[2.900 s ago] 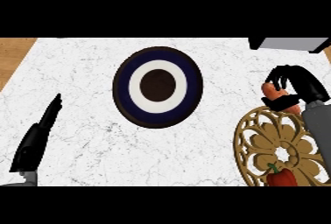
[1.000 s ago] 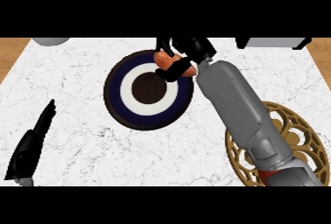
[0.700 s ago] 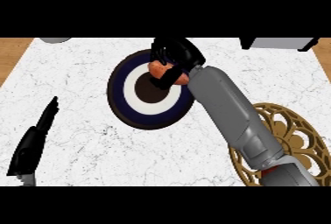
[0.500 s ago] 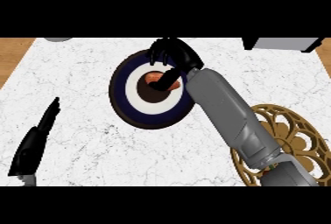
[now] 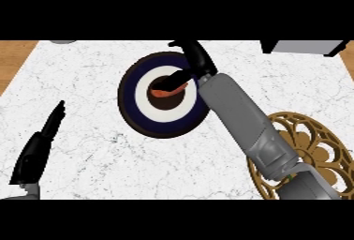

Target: Pick the sweet potato from the placemat and place it in the plate

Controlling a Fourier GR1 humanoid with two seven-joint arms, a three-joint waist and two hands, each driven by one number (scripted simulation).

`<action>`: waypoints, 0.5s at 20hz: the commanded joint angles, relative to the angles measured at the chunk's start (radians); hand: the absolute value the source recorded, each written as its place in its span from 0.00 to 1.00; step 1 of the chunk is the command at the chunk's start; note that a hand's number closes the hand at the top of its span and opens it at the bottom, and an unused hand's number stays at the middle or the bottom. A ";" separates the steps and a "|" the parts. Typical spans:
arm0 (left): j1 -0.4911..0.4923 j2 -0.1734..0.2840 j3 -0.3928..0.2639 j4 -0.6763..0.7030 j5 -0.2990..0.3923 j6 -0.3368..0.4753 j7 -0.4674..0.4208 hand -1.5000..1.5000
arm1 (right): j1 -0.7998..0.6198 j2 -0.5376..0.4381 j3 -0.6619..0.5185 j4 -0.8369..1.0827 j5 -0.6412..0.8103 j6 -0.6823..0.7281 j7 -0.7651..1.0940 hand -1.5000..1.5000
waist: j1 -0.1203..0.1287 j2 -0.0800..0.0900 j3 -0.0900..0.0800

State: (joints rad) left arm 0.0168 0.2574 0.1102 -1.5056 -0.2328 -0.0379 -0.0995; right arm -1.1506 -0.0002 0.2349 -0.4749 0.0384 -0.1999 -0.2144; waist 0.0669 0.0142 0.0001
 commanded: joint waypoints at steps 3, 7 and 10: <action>0.051 0.002 0.011 -0.048 0.002 0.001 0.006 0.50 | -0.007 0.000 -0.130 0.026 -0.121 -0.078 -0.033 0.00 | -0.025 -0.006 0.000; -0.008 0.013 0.041 0.046 0.004 0.008 -0.013 0.50 | 0.038 -0.092 -0.239 0.048 -0.189 0.038 -0.101 0.00 | -0.050 -0.003 0.000; 0.023 0.006 0.031 -0.008 0.000 0.009 0.008 0.50 | 0.090 -0.125 -0.321 0.061 -0.265 0.132 -0.212 0.00 | -0.037 0.000 0.002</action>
State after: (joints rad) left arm 0.0424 0.2605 0.1341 -1.5075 -0.2299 -0.0330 -0.1077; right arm -1.1103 -0.0684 -0.0008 -0.4241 -0.1509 -0.1671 -0.3343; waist 0.0342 0.0126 0.0008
